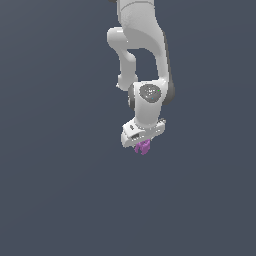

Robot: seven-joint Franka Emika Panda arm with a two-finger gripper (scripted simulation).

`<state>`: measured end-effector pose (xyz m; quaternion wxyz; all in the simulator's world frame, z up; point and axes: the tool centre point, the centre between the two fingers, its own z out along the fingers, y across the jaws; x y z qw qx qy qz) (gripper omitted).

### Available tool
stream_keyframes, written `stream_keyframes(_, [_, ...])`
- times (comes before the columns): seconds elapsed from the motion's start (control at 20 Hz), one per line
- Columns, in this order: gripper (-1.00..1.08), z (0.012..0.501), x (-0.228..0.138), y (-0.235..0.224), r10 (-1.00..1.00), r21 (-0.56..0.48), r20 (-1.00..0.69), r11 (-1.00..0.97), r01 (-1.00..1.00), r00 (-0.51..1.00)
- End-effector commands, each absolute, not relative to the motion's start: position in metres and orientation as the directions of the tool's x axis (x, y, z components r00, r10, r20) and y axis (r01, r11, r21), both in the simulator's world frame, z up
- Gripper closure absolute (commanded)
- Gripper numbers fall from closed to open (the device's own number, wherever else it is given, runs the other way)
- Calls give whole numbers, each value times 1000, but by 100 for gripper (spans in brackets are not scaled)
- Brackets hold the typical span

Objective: Pick up the object and move it to a goal position.

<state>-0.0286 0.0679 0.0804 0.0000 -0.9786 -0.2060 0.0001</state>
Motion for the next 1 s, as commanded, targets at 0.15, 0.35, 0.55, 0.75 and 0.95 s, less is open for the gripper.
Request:
stream_keyframes(0.15, [108, 107, -33, 89, 404, 1, 1, -915, 404, 915])
stream_keyframes(0.35, [108, 139, -39, 113, 404, 1, 0, -915, 404, 915])
stream_keyframes(0.55, [108, 170, -43, 136, 404, 1, 0, -915, 404, 915])
stream_keyframes(0.75, [108, 193, -46, 154, 404, 1, 0, -915, 404, 915])
stream_keyframes(0.95, [108, 204, -47, 163, 404, 1, 0, -915, 404, 915])
